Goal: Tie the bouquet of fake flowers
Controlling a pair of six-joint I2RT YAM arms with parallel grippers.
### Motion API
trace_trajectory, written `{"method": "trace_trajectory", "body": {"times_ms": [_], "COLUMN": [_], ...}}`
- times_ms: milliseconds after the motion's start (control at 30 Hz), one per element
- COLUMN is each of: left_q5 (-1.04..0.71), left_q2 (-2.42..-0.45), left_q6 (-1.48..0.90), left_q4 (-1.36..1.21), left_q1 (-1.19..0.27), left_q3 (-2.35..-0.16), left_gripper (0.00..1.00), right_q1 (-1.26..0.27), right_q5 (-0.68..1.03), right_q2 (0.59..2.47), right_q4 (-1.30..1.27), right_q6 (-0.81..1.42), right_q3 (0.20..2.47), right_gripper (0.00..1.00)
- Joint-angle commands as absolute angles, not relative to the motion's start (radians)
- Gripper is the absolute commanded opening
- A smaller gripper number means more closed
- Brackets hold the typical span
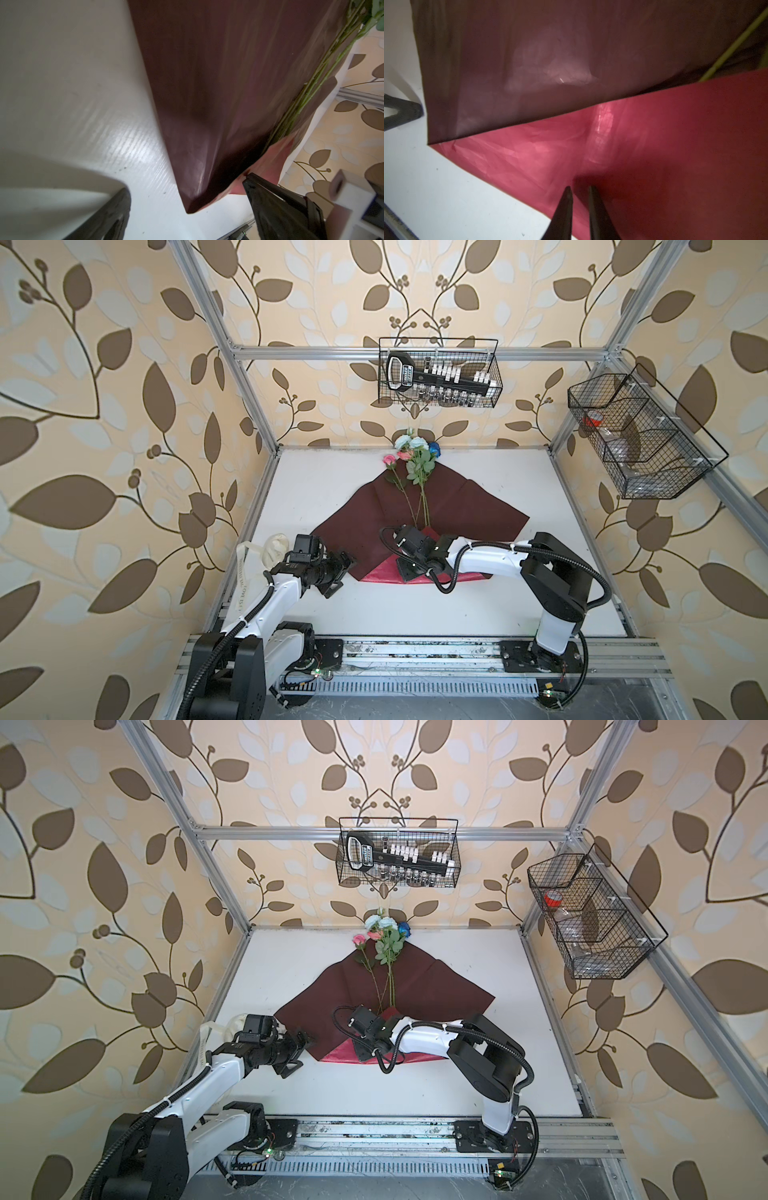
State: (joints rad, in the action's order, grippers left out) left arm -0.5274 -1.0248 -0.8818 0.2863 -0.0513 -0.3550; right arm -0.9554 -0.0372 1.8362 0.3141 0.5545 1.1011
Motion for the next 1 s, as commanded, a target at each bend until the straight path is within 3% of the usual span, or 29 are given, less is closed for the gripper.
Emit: {"method": "trace_trajectory", "body": {"times_ms": [0, 433, 633, 967], "left_q5": [-0.545, -0.418, -0.351, -0.173], "left_q2": [-1.051, -1.105, -1.071, -0.932], "left_q6": [-0.952, -0.954, -0.971, -0.888], "left_q4": [0.183, -0.124, -0.270, -0.197], "left_q1": [-0.082, -0.170, -0.234, -0.248], "left_q3": [-0.299, -0.283, -0.270, -0.306], "left_gripper": [0.86, 0.62, 0.62, 0.63], "right_q1": [-0.959, -0.936, -0.922, -0.912], "right_q5": [-0.026, 0.024, 0.035, 0.059], "right_q2": [1.848, 1.834, 1.829, 1.816], "right_q4": [0.308, 0.264, 0.258, 0.241], "right_q6": [0.561, 0.589, 0.590, 0.594], "right_q3": [1.111, 1.060, 1.058, 1.054], "right_gripper": [0.18, 0.17, 0.17, 0.17]}}
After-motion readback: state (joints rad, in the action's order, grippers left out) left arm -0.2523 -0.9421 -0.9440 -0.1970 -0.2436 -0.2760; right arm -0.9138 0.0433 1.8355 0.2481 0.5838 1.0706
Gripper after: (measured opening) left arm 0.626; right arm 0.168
